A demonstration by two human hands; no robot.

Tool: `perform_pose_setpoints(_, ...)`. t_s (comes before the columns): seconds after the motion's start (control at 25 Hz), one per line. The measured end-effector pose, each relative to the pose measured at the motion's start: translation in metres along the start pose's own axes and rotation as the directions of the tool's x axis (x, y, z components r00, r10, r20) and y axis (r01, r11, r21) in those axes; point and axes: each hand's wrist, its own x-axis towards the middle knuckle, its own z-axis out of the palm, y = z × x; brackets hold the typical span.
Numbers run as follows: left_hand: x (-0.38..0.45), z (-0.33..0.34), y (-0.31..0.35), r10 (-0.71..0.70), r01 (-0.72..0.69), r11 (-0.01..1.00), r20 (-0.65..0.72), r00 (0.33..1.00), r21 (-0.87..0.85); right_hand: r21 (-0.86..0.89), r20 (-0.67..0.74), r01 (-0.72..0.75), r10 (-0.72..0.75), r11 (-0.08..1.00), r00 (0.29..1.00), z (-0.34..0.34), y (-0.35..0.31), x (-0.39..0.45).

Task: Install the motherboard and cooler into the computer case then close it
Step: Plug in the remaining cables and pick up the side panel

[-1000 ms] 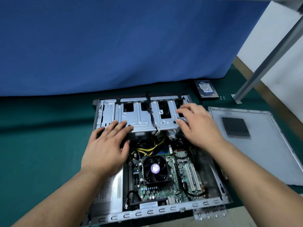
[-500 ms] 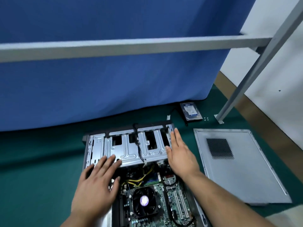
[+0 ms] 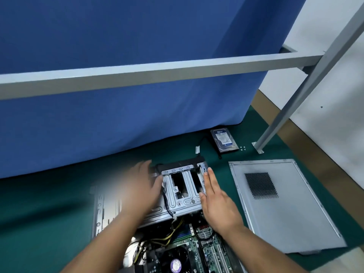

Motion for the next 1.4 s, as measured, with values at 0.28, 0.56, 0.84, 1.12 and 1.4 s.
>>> perform_pose_setpoints(0.28,0.059,0.004,0.036,-0.339,0.332,0.941,0.166,0.926,0.069,-0.025,0.003,-0.004,0.004,1.0,1.0,0.001,0.0,-0.001)
perform_pose_setpoints(0.56,0.025,-0.03,0.009,-0.392,0.383,0.641,0.146,0.908,-0.665,-0.026,-0.011,0.005,-0.006,1.0,1.0,-0.001,0.0,-0.002)
perform_pose_setpoints(0.84,-0.028,-0.07,-0.036,-0.262,0.609,-0.24,0.654,0.709,-0.756,-0.02,-0.008,0.011,-0.011,1.0,1.0,-0.005,-0.001,-0.005)
perform_pose_setpoints(1.12,-0.062,-0.071,-0.056,-0.141,0.695,-0.234,0.731,0.667,-0.68,0.002,-0.004,0.002,-0.002,1.0,1.0,-0.007,-0.002,-0.006)
perform_pose_setpoints(1.4,-0.066,-0.052,-0.056,-0.084,0.687,-0.272,0.728,0.68,-0.673,0.005,-0.009,0.001,-0.001,1.0,1.0,-0.003,0.0,-0.004)
